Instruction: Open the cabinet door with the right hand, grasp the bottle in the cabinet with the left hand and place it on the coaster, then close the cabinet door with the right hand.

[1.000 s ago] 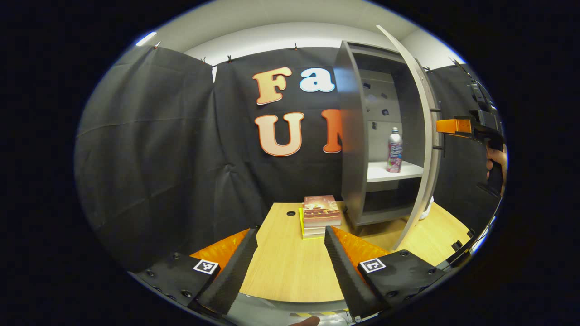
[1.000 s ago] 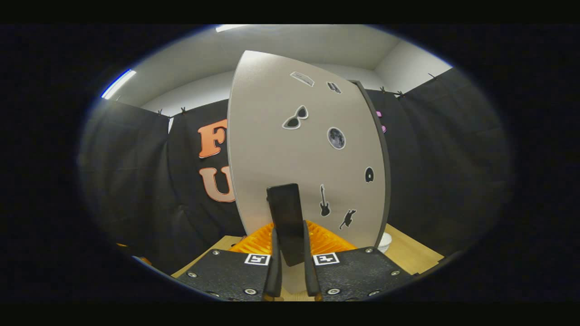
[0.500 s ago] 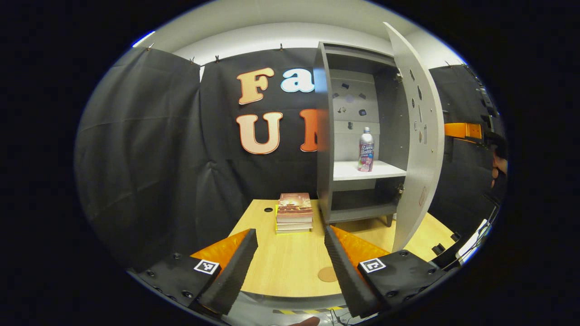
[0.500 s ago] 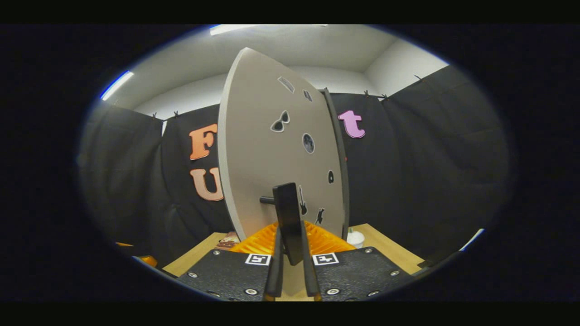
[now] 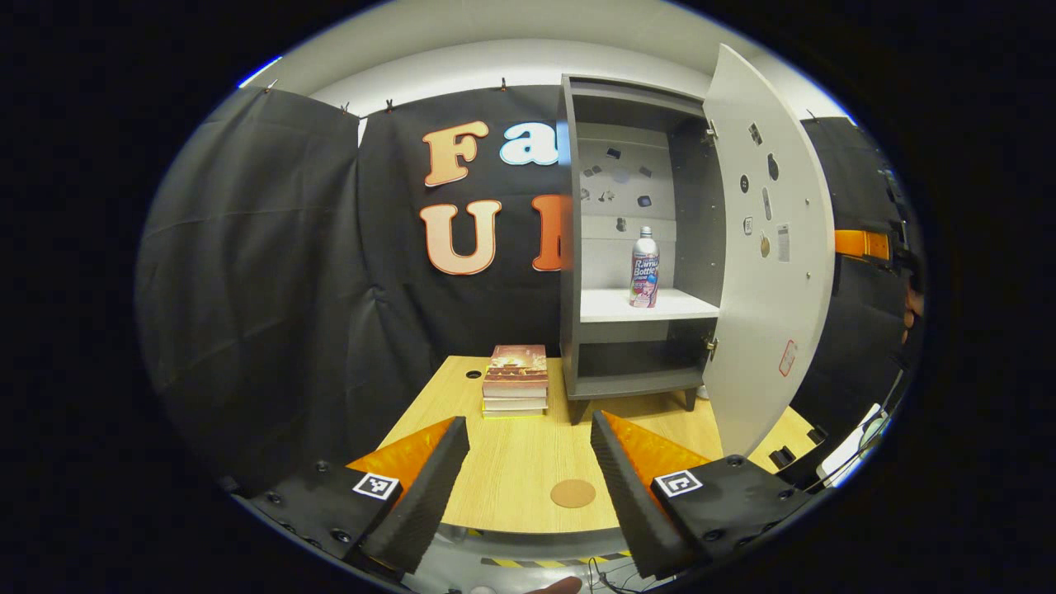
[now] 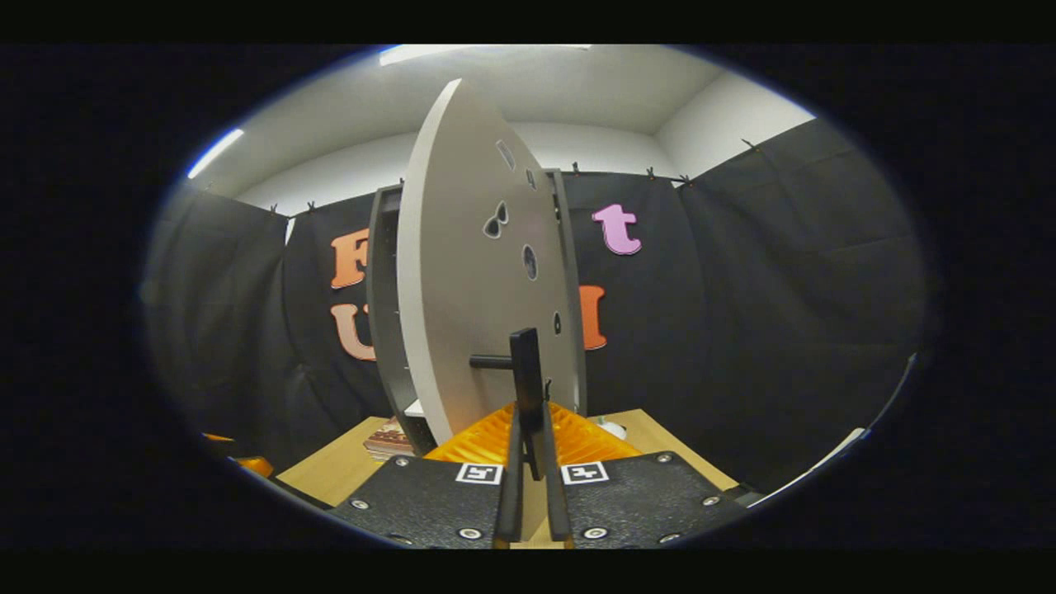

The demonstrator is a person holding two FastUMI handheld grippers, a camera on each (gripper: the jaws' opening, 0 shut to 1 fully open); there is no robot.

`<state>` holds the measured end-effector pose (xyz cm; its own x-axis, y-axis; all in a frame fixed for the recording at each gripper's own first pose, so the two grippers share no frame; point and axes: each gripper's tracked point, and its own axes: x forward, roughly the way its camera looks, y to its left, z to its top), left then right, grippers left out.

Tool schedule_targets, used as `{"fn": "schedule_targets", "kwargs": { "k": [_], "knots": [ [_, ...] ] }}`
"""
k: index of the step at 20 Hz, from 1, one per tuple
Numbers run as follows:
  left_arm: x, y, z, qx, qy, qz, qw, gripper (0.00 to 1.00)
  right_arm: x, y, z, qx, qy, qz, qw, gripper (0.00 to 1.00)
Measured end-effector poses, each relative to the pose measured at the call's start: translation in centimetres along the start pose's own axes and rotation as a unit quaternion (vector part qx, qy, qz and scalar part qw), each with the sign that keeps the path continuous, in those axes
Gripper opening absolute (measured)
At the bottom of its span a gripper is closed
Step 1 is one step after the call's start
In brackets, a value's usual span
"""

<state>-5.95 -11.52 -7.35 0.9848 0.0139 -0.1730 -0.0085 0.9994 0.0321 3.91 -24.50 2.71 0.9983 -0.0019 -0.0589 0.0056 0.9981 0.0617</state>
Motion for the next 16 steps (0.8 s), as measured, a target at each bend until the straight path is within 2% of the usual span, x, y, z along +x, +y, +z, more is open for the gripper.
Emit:
{"fn": "schedule_targets", "kwargs": {
  "k": [6,9,10,13,14,16],
  "knots": [
    [-0.8,-1.6,-0.4,0.006,0.004,0.003,1.000,0.97,0.1,-4.9,0.2,0.007,0.001,-0.007,1.000,0.14],
    [-0.9,-2.3,-0.7,0.007,0.007,0.003,1.000,0.96,0.0,-7.2,0.4,0.002,0.002,-0.015,1.000,0.05],
    [-1.1,-2.5,-0.7,0.006,0.006,0.005,1.000,0.96,0.0,-7.8,0.5,0.004,0.002,-0.018,1.000,0.14],
    [-1.3,-2.9,-0.5,0.006,0.005,0.010,1.000,0.97,0.4,-10.3,0.8,0.008,-0.001,-0.023,1.000,0.00],
    [-1.4,-3.1,-0.5,0.007,0.004,0.012,1.000,0.97,0.4,-10.5,0.8,0.009,0.000,-0.018,1.000,0.04],
    [-1.3,-3.7,-0.4,0.008,0.004,0.013,1.000,0.97,0.4,-10.7,0.8,0.013,0.001,-0.007,1.000,0.04]
  ]
}}
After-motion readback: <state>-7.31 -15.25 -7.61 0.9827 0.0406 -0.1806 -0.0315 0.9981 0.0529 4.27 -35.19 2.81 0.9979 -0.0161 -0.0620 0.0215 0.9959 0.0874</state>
